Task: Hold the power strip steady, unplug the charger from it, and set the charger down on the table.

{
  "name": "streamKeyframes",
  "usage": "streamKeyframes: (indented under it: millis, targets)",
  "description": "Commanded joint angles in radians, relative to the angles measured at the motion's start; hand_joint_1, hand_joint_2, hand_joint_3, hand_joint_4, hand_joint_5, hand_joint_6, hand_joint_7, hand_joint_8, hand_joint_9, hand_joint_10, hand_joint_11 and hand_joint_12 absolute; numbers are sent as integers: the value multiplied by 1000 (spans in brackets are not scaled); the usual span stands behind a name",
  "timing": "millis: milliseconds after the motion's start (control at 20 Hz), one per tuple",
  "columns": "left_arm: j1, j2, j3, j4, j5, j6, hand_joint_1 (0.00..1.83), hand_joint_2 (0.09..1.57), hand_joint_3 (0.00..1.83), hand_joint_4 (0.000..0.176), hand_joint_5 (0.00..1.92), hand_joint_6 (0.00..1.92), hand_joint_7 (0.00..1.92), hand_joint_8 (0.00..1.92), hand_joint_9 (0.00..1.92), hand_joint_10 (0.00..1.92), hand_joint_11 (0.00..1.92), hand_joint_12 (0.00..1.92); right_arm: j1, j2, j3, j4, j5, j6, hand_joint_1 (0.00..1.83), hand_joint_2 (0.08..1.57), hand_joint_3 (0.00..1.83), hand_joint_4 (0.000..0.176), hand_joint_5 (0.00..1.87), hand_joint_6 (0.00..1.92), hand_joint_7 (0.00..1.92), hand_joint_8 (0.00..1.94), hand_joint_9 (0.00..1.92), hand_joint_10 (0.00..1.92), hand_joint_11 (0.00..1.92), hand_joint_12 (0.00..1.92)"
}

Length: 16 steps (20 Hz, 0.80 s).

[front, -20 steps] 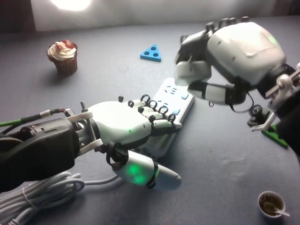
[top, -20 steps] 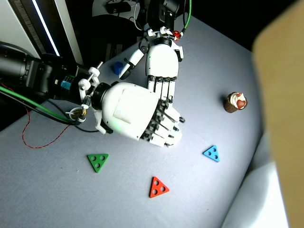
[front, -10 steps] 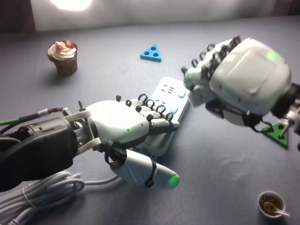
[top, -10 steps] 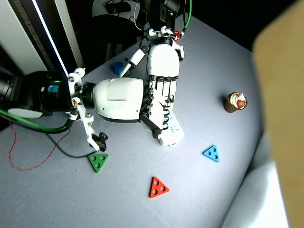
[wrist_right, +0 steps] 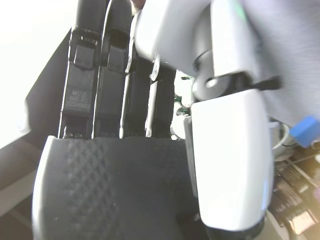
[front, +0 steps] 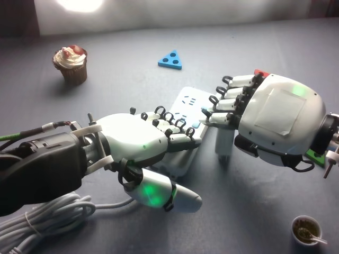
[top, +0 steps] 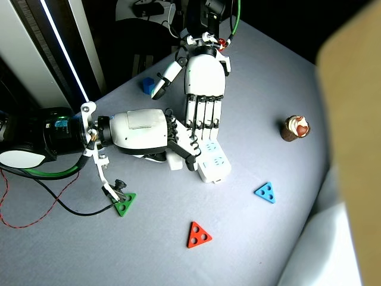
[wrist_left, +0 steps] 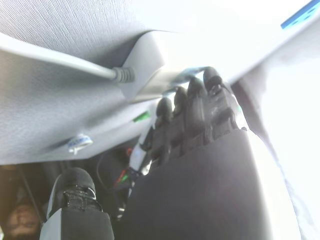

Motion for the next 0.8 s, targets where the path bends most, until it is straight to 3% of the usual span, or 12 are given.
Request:
streamKeyframes:
  millis: [0, 150, 400, 750]
  targets:
    - [-7, 3, 0, 5, -45, -4, 39, 1034, 1, 0, 146, 1, 144, 0, 125, 0, 0, 229, -2, 9, -2, 4, 126, -2, 1153, 1095, 0, 0, 714, 0, 769, 0, 785, 0, 597, 543]
    - [-8, 3, 0, 5, -45, -3, 31, 1032, 0, 0, 137, 0, 135, 0, 113, 0, 0, 209, -3, 10, -8, 17, 126, -2, 1144, 1074, 0, 0, 627, 0, 678, 0, 701, 0, 514, 519]
    - [-12, 0, 0, 5, -44, -2, 60, 1029, 0, 0, 147, 1, 136, 0, 111, 0, 3, 211, -4, 42, -77, 98, 119, 12, 912, 1044, 2, 0, 369, 0, 386, 0, 382, 0, 186, 536]
    - [-13, -2, 0, 3, -44, 0, 51, 1028, 0, 0, 144, 2, 124, 1, 98, 2, 1, 183, 26, 179, -304, 430, 39, 165, 706, 908, 0, 0, 234, 0, 235, 0, 226, 0, 82, 485]
